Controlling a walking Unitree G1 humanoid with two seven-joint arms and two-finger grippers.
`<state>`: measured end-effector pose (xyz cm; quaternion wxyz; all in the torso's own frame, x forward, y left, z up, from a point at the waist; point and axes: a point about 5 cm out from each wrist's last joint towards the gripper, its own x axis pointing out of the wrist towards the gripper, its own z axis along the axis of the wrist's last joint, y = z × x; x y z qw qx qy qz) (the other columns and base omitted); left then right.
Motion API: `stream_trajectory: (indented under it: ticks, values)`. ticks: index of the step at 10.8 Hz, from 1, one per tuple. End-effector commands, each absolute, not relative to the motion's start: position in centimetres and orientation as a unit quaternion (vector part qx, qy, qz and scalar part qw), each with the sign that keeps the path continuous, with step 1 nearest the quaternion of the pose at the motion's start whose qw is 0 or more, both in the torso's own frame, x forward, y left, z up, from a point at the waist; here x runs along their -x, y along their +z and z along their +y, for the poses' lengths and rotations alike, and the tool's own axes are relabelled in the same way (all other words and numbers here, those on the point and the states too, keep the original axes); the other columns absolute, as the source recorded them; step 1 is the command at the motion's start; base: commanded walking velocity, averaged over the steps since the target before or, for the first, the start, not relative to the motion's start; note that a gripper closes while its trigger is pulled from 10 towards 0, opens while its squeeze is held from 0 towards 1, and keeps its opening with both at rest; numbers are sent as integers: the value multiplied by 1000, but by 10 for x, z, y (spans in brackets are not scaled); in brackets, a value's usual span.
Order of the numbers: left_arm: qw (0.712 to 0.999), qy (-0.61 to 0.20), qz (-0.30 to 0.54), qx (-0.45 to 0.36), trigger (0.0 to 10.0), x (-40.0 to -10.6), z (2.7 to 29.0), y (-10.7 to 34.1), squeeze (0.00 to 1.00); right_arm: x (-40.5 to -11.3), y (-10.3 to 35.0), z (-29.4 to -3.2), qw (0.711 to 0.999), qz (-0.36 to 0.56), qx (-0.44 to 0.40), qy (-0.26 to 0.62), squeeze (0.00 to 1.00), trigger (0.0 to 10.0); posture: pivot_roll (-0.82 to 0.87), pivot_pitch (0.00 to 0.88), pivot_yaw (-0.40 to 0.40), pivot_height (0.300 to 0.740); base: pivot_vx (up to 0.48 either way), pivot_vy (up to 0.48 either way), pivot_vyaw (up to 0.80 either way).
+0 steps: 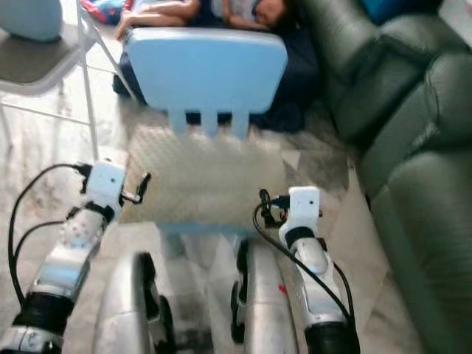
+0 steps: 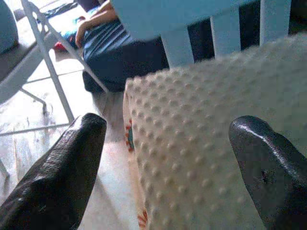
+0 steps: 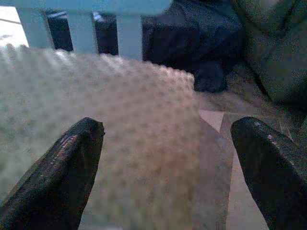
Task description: Move the pillow to the sofa
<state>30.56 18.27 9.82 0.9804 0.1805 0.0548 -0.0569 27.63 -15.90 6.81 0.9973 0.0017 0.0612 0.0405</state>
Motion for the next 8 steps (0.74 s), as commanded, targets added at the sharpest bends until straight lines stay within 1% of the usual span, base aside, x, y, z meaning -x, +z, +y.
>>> stream_trajectory:
  ticks: [1,3,4,5,6,7,8]
  values:
    - [981,-46,54,-180,10000,-309,191,101,0,-277,66,-166,997,71,-2,32,0,10000,-60,261,-43,513,0,0,0]
    - [983,-16,55,-173,10000,-317,205,106,0,-277,70,-166,997,69,-4,40,0,10000,-77,285,-50,513,0,0,0]
    - [984,-14,52,-172,10000,-317,205,107,0,-277,70,-166,997,69,-4,41,0,10000,-81,290,-52,513,0,0,0]
    - [985,-12,55,-165,10000,-318,202,106,0,-277,70,-167,996,72,-2,42,0,10000,-81,306,-60,513,0,0,0]
    - [987,-15,65,-146,10000,-317,193,101,0,-280,73,-171,997,72,-15,19,0,10000,-79,320,-62,488,0,0,0]
    - [985,-23,63,-157,10000,-315,188,99,0,-281,75,-168,997,68,-14,26,0,10000,-79,326,-59,478,0,0,0]
    - [987,-11,59,-146,10000,-313,184,99,0,-284,77,-165,997,66,-14,35,0,10000,-79,349,-62,469,0,0,0]
